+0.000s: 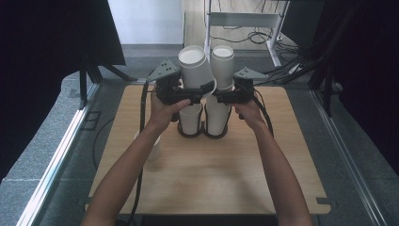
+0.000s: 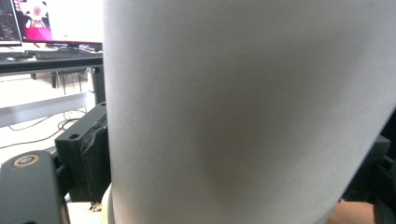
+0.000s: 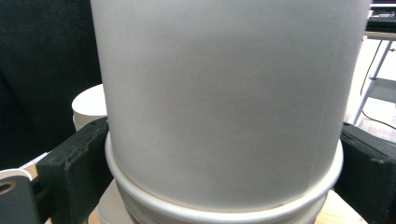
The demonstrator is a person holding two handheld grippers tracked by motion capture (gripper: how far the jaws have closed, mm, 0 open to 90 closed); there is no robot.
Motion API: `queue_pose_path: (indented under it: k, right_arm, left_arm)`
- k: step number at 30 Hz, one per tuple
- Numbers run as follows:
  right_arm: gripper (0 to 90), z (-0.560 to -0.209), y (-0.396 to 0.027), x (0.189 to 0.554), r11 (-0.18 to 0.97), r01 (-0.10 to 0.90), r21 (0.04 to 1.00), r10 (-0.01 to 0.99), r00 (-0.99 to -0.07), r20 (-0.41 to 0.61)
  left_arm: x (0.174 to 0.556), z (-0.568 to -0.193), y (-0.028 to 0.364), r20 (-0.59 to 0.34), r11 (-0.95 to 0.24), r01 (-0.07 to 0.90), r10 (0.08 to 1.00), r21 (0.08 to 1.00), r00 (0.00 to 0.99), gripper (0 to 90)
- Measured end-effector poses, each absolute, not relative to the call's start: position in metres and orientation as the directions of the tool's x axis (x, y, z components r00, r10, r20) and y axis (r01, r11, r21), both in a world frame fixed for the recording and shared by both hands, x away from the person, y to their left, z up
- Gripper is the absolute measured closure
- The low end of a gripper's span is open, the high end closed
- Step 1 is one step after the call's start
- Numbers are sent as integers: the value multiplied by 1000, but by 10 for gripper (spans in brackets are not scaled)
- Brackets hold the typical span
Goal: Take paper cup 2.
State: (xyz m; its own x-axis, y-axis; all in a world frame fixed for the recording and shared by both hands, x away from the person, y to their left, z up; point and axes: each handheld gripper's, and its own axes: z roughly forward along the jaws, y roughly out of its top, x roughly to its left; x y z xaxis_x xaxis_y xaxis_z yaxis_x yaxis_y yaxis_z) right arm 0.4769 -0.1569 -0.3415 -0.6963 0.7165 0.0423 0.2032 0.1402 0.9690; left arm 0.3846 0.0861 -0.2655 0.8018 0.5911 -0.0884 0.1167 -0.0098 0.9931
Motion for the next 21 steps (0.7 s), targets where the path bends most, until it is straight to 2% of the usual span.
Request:
queue_pose_path:
  k: [21]
  right_arm:
    - [2, -341, -172, 459, 108, 175, 979, 744, -667, 37]
  left_arm:
    - [371, -290, 87, -78, -46, 131, 593, 990, 802, 126]
